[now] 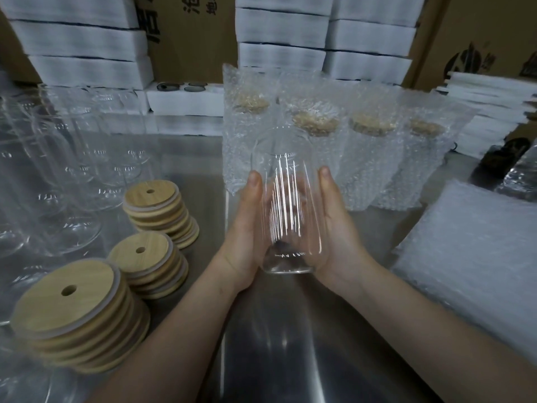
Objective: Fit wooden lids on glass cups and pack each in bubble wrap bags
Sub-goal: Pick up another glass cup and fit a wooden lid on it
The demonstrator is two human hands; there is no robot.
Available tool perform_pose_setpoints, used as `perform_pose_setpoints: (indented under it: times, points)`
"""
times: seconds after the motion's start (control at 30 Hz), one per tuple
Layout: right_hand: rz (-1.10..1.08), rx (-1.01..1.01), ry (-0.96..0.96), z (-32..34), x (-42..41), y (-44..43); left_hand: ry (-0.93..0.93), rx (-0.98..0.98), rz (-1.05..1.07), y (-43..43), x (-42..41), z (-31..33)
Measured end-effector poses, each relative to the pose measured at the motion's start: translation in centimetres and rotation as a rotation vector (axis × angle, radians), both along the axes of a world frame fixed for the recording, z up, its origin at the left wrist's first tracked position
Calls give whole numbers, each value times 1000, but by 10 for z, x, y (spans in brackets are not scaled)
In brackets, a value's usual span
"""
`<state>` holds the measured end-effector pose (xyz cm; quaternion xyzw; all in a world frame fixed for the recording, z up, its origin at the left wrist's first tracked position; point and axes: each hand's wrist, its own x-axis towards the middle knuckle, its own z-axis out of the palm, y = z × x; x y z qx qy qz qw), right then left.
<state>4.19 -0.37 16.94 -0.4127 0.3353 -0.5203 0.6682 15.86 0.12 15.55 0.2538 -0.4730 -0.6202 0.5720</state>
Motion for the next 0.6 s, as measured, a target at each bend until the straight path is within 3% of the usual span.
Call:
perform_pose_setpoints:
  times: [0.1,0.2,0.3,0.5,0.6]
  points:
    - [58,-1,-28,1,-3,-1,-52,-59,137,-3,0,0]
    - [47,-84,-46,2,-3,-2,12,-83,284,-6,4,2]
    - [-73,-149,44,0,0,-2,42,-63,296,-4,4,5]
    - [-298,-317,236,-12,6,-5,-195,-76,243,9,-13,5]
    - [-335,-330,319,-12,6,-6,-136,-70,279,11,-16,6]
